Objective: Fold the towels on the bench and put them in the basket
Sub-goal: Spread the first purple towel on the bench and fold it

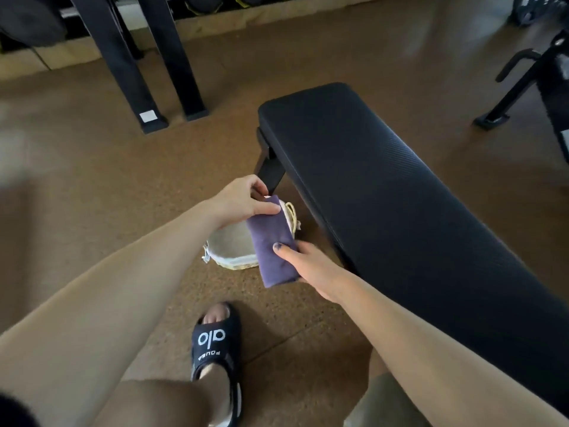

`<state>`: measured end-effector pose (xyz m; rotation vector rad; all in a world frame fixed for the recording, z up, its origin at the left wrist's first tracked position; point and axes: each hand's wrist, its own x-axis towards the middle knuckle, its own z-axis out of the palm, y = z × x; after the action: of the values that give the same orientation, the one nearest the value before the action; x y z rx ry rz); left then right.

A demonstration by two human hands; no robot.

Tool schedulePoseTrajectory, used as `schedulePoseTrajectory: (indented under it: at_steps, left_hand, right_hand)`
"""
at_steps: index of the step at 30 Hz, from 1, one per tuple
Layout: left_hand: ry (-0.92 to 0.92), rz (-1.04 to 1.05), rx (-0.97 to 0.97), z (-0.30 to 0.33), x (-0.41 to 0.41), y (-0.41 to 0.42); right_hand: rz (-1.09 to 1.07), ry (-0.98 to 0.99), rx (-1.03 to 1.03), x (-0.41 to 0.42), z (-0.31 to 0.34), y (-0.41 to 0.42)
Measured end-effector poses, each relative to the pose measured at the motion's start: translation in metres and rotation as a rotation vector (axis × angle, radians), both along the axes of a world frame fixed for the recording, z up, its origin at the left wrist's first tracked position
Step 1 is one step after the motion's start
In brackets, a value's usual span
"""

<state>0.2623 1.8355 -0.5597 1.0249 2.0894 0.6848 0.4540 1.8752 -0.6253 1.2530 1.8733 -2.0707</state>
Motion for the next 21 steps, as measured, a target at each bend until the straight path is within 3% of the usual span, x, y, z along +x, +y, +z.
schedulePoseTrajectory:
  at_steps: [3, 8, 15, 21]
  left_hand:
    - [0.023, 0.133, 0.045, -0.049, -0.019, 0.021]
    - [-0.319, 0.315, -0.057, -0.125, -0.049, 0.045]
    - [-0.203, 0.418, -0.046, -0.221, -0.071, 0.084]
    - [-0.179, 0.448, -0.083, -0.294, -0.083, 0.099]
  right_hand:
    - [-0.163, -0.019, 0.005, -0.036, -0.036, 0.011]
    - [-0.228, -0.107, 0.180, -0.087, -0.086, 0.040]
    - [-0.269, -0.282, 0.417, -0.135, -0.163, 0.055]
    - [-0.096, -0.357, 0.783, -0.149, -0.211, 0.062]
